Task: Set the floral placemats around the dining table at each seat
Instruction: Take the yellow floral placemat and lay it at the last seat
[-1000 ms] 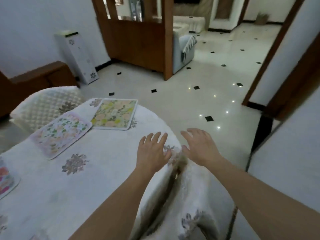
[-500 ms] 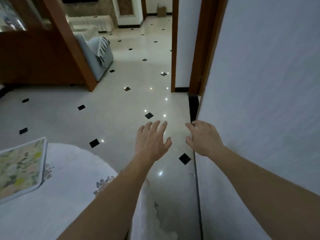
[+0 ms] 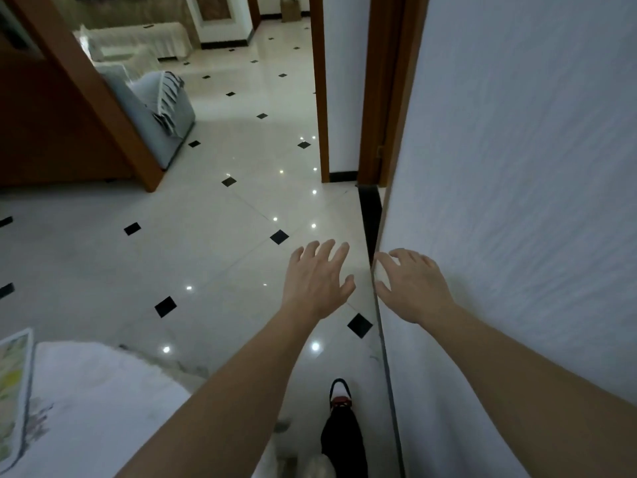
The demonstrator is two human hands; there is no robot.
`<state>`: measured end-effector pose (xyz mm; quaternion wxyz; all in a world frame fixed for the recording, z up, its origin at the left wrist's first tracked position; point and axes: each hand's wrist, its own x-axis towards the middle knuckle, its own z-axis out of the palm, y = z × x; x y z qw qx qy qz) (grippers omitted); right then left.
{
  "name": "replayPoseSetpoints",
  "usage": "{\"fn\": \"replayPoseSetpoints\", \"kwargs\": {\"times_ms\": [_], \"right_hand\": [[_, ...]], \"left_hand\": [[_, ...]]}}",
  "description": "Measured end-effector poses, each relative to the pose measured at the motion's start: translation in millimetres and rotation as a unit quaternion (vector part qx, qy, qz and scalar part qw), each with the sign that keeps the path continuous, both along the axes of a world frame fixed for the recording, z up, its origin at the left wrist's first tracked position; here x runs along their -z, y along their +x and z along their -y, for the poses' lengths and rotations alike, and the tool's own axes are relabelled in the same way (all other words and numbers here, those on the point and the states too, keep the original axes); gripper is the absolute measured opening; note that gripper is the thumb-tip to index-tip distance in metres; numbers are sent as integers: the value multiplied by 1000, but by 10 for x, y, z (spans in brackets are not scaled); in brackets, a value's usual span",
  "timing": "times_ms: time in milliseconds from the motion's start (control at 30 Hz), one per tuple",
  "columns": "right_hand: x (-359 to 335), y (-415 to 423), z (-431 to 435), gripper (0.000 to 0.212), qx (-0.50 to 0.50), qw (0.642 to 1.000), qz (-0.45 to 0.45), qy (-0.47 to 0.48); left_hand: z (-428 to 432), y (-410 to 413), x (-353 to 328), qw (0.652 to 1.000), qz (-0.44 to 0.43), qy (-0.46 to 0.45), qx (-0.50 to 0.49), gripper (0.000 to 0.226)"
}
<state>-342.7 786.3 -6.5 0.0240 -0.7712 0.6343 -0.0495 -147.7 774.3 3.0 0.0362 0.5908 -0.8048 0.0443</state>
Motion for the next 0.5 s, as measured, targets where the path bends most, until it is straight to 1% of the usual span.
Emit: {"fn": "replayPoseSetpoints", "kwargs": {"times_ms": [200, 500], "right_hand": [[96, -7, 593, 55, 12, 1000, -11, 20], [63, 201, 1812, 55, -4, 999, -11, 31]], "left_hand": [[772, 137, 81, 1000, 9, 9, 6, 65], [1921, 370, 219, 999, -18, 32, -15, 65]]}}
